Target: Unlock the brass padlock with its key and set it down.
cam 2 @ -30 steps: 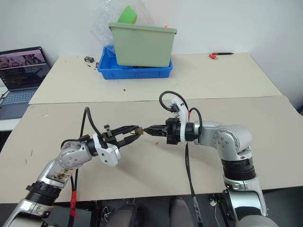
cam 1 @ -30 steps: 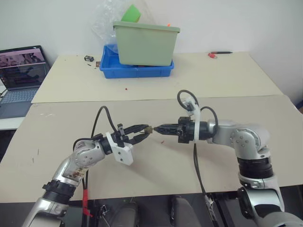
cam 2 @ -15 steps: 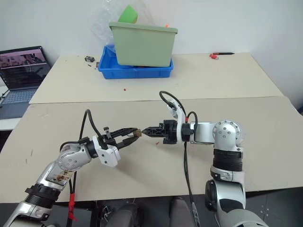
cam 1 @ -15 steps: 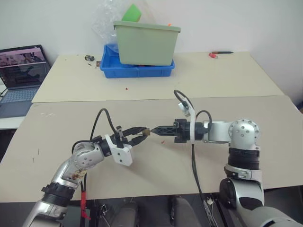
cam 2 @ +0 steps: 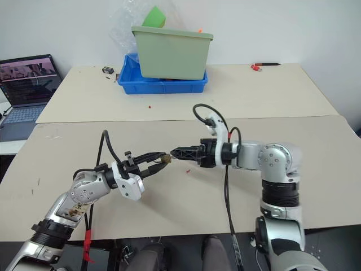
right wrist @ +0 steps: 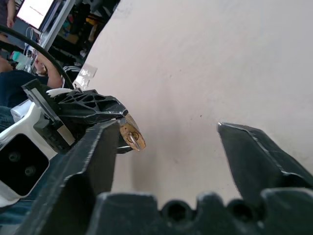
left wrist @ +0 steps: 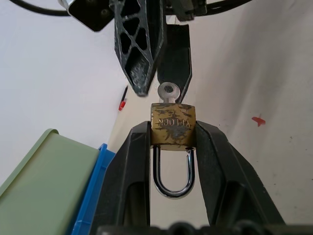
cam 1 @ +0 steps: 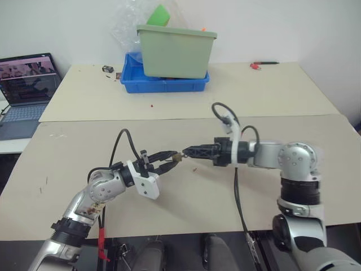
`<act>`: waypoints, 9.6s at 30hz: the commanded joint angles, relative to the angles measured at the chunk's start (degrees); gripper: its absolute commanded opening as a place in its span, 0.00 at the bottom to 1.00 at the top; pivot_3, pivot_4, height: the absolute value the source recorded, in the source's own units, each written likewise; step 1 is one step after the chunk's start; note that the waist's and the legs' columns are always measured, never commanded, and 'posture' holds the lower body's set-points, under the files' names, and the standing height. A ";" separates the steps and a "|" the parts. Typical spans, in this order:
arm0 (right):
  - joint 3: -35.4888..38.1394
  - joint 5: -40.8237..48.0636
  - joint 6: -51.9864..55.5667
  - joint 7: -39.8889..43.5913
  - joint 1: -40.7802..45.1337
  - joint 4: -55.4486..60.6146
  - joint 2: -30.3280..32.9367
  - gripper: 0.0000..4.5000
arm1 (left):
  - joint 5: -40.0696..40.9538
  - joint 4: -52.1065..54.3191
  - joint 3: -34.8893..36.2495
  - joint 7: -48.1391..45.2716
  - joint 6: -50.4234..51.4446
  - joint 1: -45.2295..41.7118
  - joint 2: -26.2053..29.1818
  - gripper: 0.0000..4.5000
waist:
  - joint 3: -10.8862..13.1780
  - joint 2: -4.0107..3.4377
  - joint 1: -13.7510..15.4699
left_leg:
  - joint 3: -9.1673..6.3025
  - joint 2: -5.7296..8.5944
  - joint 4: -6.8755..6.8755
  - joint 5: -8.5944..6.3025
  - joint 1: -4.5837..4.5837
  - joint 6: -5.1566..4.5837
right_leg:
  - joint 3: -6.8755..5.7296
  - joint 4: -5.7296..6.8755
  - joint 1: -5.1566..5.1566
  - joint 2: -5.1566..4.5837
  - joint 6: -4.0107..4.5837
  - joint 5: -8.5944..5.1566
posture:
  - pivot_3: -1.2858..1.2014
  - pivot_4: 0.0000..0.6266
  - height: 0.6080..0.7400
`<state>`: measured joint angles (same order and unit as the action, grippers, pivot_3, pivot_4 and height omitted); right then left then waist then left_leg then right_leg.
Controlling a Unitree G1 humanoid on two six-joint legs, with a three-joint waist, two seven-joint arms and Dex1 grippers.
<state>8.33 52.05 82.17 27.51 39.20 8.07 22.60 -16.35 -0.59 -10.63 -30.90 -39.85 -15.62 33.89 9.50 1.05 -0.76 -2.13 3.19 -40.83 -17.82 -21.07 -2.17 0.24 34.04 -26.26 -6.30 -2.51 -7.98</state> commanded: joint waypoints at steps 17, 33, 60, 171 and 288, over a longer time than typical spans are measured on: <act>-8.09 -4.08 -7.94 3.34 -0.77 3.57 -2.10 1.00 | 1.02 2.67 0.10 0.45 -0.50 -0.25 0.15 0.18 | 0.00 0.00 0.01 | 0.03 -0.02 -0.01 0.01 0.03 0.02 | 0.04 0.00 -0.01 0.02 0.00 0.00 | 0.52 0.24 1.00; -8.48 -4.70 -8.44 3.72 0.00 2.85 -3.97 0.36 | 1.15 2.89 0.18 0.40 -0.33 -0.43 0.25 0.18 | 0.00 0.00 -0.07 | 0.03 -0.02 0.00 0.01 0.04 0.02 | 0.04 0.01 -0.01 0.02 0.00 0.01 | 0.52 0.24 1.00; -6.53 -5.21 -8.39 1.52 0.30 2.51 -6.45 0.02 | 5.93 4.03 -1.05 -2.96 -0.50 -0.02 0.80 0.92 | 0.00 0.00 -0.06 | 0.02 -0.01 -0.01 0.01 0.04 0.02 | 0.05 0.01 -0.02 0.02 0.00 0.01 | 0.52 0.24 1.00; -6.76 2.16 -11.87 8.88 -2.77 9.08 4.41 0.02 | 65.69 22.94 10.35 -14.78 87.74 -3.51 1.03 0.02 | 0.03 0.02 -0.08 | 0.14 -0.02 0.00 0.02 0.18 0.03 | 0.25 -0.01 0.07 0.11 -0.02 -0.02 | 0.52 0.24 1.00; -12.54 -24.30 -30.77 29.31 -6.26 -23.85 17.58 0.89 | 43.84 25.66 7.12 -25.80 59.28 5.60 3.97 0.00 | 0.01 0.24 0.61 | 0.58 -0.80 0.11 -0.23 1.48 -0.12 | 0.51 -0.93 1.66 0.84 -0.05 0.06 | 0.52 0.24 1.00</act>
<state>-7.92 29.89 53.49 61.05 35.93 -20.00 38.12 27.79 23.88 -3.73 -56.91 20.97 -10.36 38.10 9.51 1.29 -0.15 -1.55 2.38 -40.72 -18.07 -19.72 -2.28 0.75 33.11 -24.73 -5.45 -2.54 -7.91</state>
